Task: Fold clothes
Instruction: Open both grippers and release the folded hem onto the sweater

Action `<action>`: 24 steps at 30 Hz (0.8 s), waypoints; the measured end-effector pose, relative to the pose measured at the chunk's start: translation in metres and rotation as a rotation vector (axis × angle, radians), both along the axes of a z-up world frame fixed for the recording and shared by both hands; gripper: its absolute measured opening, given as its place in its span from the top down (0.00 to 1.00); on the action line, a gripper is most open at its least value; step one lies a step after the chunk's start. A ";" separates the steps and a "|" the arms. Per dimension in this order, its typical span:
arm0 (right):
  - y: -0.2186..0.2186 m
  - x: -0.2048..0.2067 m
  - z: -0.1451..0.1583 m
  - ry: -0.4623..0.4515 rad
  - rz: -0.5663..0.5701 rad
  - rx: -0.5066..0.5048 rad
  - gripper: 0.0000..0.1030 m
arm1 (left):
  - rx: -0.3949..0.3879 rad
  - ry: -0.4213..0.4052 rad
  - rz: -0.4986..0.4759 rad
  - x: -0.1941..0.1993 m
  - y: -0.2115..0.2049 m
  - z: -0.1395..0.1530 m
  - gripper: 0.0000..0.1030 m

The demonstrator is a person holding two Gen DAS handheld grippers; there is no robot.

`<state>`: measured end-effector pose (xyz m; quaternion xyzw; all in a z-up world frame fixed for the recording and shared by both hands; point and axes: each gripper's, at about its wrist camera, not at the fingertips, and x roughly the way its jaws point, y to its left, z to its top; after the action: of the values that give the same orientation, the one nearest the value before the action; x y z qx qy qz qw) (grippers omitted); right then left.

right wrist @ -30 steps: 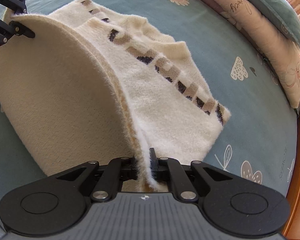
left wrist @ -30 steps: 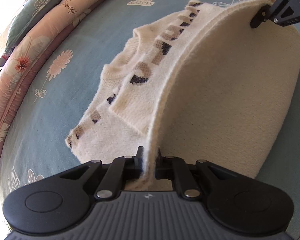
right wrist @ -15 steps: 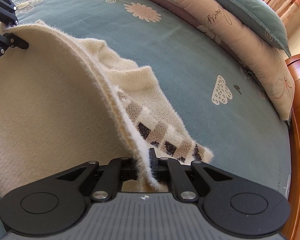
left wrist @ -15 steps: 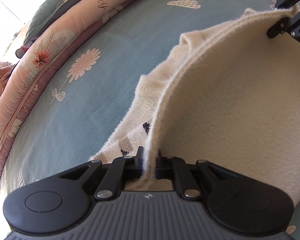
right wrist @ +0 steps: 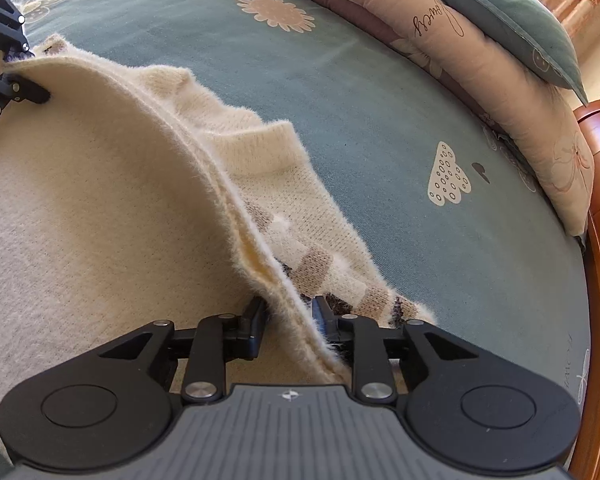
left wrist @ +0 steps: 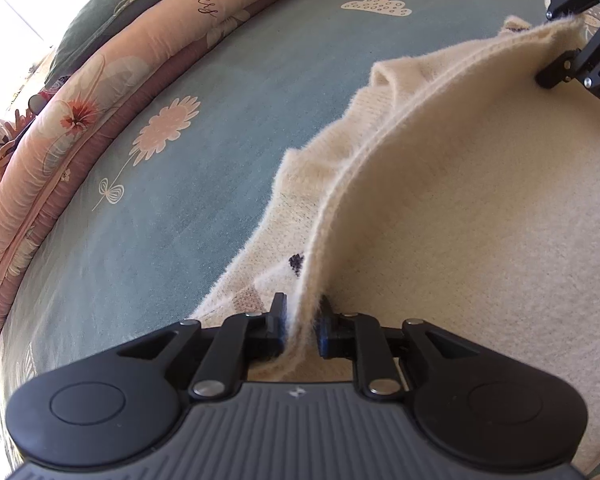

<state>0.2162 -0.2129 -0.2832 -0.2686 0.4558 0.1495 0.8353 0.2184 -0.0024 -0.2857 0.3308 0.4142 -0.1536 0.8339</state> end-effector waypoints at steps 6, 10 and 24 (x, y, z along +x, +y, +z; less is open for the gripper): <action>-0.010 0.000 0.014 -0.050 -0.043 0.058 0.36 | -0.120 -0.092 0.122 0.009 0.018 0.035 0.55; -0.016 -0.001 0.033 -0.106 -0.067 0.122 0.28 | -0.107 -0.122 0.174 0.006 0.027 0.045 0.52; -0.034 -0.033 0.006 0.048 -0.159 0.227 0.26 | -0.120 0.073 0.274 -0.047 0.055 -0.007 0.50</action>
<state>0.1835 -0.2466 -0.2767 -0.1315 0.4757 0.1399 0.8584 0.1715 0.0529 -0.2924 0.2151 0.4756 -0.0750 0.8497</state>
